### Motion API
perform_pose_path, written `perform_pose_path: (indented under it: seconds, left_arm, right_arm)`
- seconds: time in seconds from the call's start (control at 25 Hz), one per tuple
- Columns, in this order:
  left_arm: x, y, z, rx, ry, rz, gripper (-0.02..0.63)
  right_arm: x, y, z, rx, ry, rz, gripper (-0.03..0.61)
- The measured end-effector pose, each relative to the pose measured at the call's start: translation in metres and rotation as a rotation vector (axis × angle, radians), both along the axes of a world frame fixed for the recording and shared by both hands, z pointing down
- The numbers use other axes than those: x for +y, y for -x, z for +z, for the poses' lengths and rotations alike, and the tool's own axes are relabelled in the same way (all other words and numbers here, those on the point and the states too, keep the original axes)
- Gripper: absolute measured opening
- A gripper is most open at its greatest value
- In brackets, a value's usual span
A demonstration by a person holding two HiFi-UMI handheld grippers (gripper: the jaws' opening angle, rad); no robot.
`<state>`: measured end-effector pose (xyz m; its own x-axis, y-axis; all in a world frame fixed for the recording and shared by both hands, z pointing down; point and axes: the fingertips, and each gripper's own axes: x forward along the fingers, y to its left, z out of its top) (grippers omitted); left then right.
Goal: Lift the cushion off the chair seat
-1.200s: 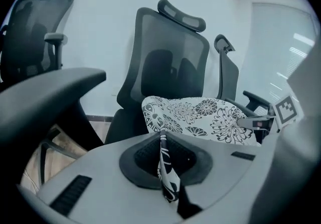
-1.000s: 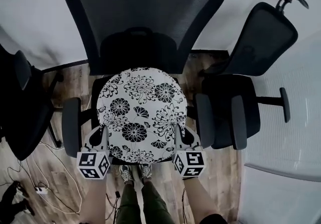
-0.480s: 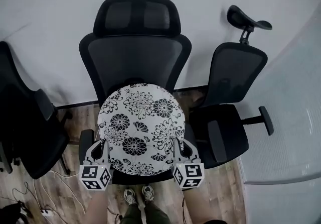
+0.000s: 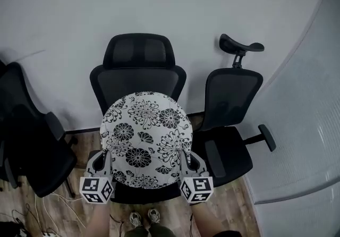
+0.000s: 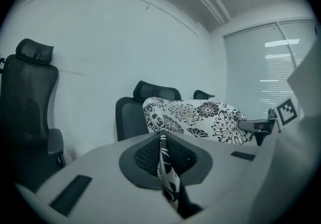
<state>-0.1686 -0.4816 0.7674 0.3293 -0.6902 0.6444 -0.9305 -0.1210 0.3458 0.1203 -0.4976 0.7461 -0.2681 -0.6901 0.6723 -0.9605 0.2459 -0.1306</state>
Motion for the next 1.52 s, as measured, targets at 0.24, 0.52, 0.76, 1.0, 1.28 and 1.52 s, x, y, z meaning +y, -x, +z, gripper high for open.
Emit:
perform_pose_path:
  seconds: [0.24, 0.52, 0.76, 1.0, 1.28, 1.52]
  left_arm:
    - [-0.012, 0.002, -0.010, 0.013, 0.122, 0.061, 0.018]
    - [0.000, 0.005, -0.003, 0.010, 0.005, 0.054, 0.018]
    - [0.006, 0.004, 0.003, 0.028, -0.098, 0.027, 0.018]
    - [0.011, 0.007, 0.013, 0.025, -0.173, 0.016, 0.018]
    - [0.013, 0.005, 0.009, 0.023, -0.188, 0.019, 0.018]
    - [0.012, 0.006, 0.014, 0.024, -0.184, 0.016, 0.018]
  right_arm:
    - [-0.002, -0.001, -0.008, 0.011, 0.125, 0.049, 0.035]
    - [0.007, -0.002, -0.006, 0.010, 0.012, 0.032, 0.035]
    - [0.011, 0.002, -0.002, 0.026, -0.068, -0.003, 0.035]
    - [0.013, -0.002, 0.004, 0.043, -0.140, -0.002, 0.035]
    - [0.015, -0.001, 0.003, 0.039, -0.154, -0.008, 0.035]
    - [0.012, -0.005, 0.009, 0.042, -0.145, 0.017, 0.035]
